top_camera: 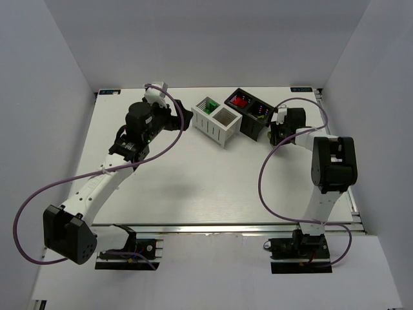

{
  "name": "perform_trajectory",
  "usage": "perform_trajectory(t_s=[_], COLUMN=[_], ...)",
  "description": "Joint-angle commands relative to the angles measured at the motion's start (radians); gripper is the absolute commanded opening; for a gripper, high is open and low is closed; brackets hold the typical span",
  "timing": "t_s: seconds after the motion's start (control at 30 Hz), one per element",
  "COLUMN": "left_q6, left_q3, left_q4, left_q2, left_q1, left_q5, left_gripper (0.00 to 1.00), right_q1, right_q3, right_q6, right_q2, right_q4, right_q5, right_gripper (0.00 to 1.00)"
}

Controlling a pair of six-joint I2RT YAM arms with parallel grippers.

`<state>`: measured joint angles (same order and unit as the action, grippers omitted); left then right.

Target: Sort the legos into containers by color

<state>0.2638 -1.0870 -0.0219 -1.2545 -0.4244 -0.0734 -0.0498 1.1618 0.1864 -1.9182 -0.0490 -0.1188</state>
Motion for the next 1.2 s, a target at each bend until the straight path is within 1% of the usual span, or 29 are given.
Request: perform_trajectory(t_s=[0.0,0.13,0.17,0.2,0.23,0.27,0.4,0.43,0.47,0.5,0.57,0.6,0.67,0.73,0.8,0.83,0.93,1.17], left_q6=[0.006,0.006,0.006,0.006,0.006,0.008,0.008,0.008,0.008,0.008,0.008,0.008,0.008,0.006,0.005,0.005,0.003,0.003], left_q3=[0.003,0.003,0.004,0.003,0.002,0.002,0.004,0.004,0.006,0.006,0.006,0.006,0.006,0.006,0.006,0.004,0.006,0.006], left_q4=[0.016,0.016,0.016,0.014,0.016,0.016,0.014,0.014,0.016,0.016,0.014,0.016,0.016,0.014,0.014,0.014,0.016,0.014], left_q2=[0.03,0.035,0.036,0.037,0.038,0.038,0.04,0.038,0.038,0.037,0.033,0.03,0.024,0.021,0.021,0.021,0.023,0.024], left_q1=[0.004,0.004,0.004,0.004,0.004,0.004,0.004,0.004,0.004,0.004,0.004,0.004,0.004,0.004,0.004,0.004,0.004,0.004], left_q5=[-0.019,-0.019,-0.02,-0.02,-0.023,-0.023,-0.025,-0.025,-0.023,-0.025,-0.026,-0.026,-0.026,-0.025,-0.02,-0.02,-0.02,-0.022], left_gripper=[0.98,0.98,0.98,0.98,0.98,0.98,0.98,0.98,0.98,0.98,0.98,0.98,0.98,0.98,0.98,0.98,0.98,0.98], right_q1=[0.004,0.027,0.034,0.039,0.071,0.08,0.097,0.097,0.097,0.094,0.084,0.073,0.062,0.051,0.045,0.021,-0.01,-0.094], right_q3=[0.041,0.024,0.012,0.0,-0.013,-0.036,-0.086,-0.093,-0.087,-0.074,-0.048,-0.003,0.051,0.151,0.22,0.273,0.34,0.417], right_q6=[0.027,0.048,0.05,0.054,0.056,0.053,0.048,0.048,0.067,0.085,0.1,0.122,0.139,0.154,0.157,0.156,0.156,0.162], right_q2=[-0.01,0.044,0.082,0.103,0.125,0.168,0.272,0.291,0.32,0.332,0.355,0.36,0.352,0.331,0.285,0.271,0.208,0.101], right_q4=[-0.027,-0.022,-0.011,0.003,0.027,0.037,0.103,0.109,0.104,0.086,0.071,0.054,0.011,-0.052,-0.119,-0.132,-0.158,-0.181], right_q5=[0.016,0.033,0.044,0.059,0.061,0.061,-0.001,-0.03,-0.124,-0.172,-0.197,-0.229,-0.245,-0.274,-0.283,-0.283,-0.277,-0.219], right_gripper=[0.34,0.22,0.18,0.17,0.16,0.12,0.05,0.05,0.06,0.06,0.05,0.05,0.05,0.05,0.05,0.05,0.05,0.08])
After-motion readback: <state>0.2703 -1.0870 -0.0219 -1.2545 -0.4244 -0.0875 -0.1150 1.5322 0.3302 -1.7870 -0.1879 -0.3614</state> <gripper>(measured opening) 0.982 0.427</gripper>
